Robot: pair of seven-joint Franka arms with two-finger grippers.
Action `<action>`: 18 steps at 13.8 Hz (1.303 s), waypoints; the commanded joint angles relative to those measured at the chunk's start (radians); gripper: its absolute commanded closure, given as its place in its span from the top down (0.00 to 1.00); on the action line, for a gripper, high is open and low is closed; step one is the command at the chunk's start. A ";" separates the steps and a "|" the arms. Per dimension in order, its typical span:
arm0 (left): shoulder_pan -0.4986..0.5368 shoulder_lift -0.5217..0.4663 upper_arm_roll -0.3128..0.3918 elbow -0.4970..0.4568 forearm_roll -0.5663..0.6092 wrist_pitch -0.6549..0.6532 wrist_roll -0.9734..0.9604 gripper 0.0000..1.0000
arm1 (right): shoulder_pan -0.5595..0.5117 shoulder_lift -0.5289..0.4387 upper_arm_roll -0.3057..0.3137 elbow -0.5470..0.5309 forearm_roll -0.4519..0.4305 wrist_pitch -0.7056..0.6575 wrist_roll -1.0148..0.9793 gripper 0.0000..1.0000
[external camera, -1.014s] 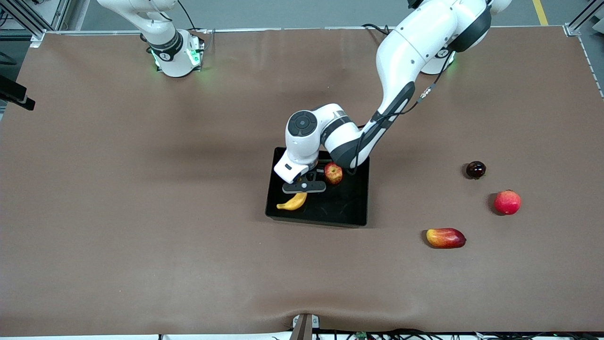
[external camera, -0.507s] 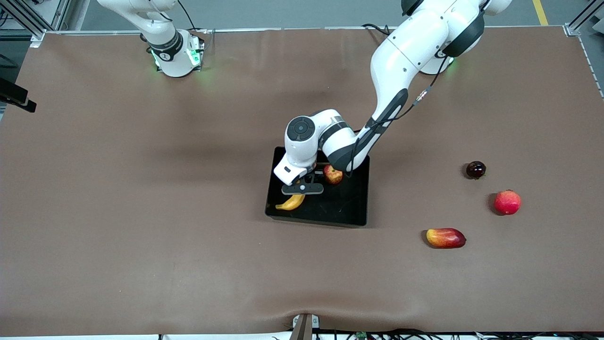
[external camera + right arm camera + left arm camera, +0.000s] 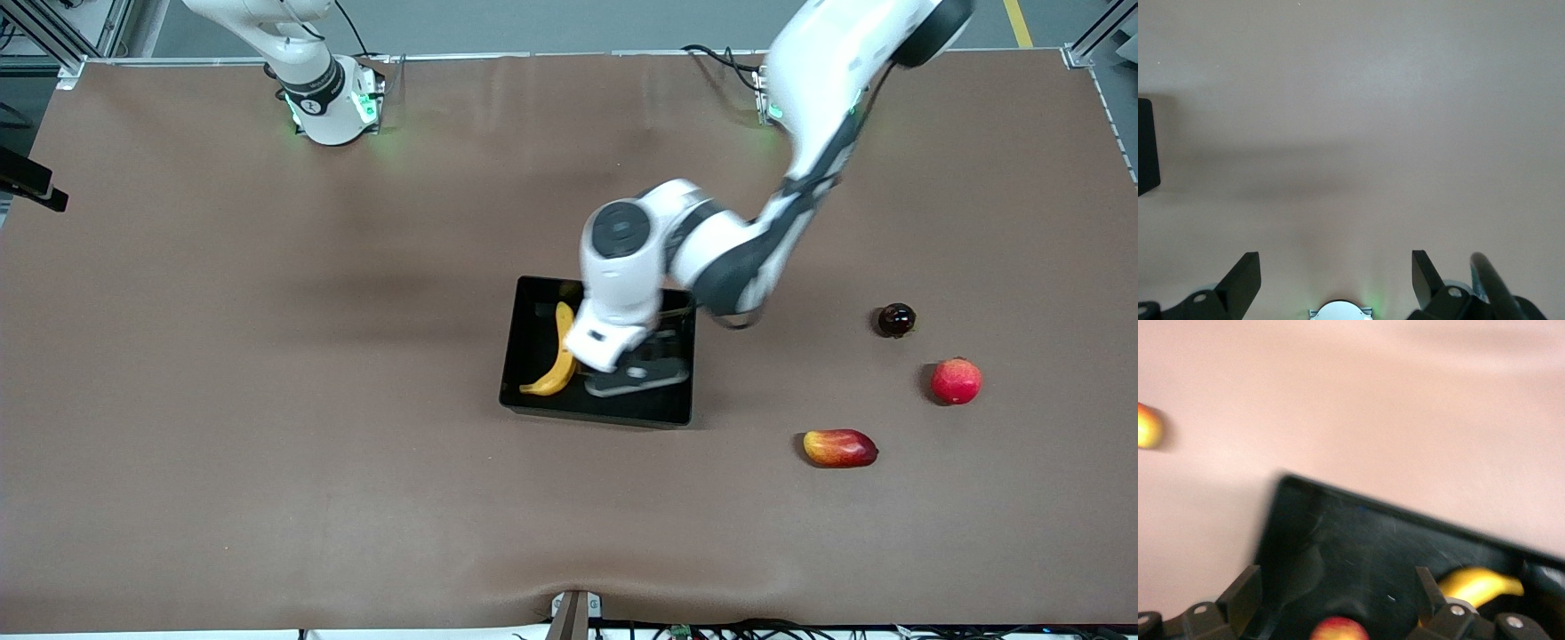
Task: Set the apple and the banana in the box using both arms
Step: 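Lower the banana into the box and open the left gripper, then withdraw the left gripper up and away from the box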
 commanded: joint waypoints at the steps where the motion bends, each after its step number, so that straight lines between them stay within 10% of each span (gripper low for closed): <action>1: 0.086 -0.139 -0.009 -0.057 -0.009 -0.076 0.028 1.00 | -0.017 -0.001 0.012 0.003 -0.006 -0.002 0.001 1.00; 13: 0.476 -0.448 0.003 -0.081 -0.298 -0.389 0.583 1.00 | -0.026 0.002 0.012 0.003 -0.003 0.006 0.003 1.00; 18: 0.342 -0.641 0.276 -0.274 -0.416 -0.391 0.823 1.00 | -0.024 0.002 0.012 0.003 -0.002 0.006 0.003 1.00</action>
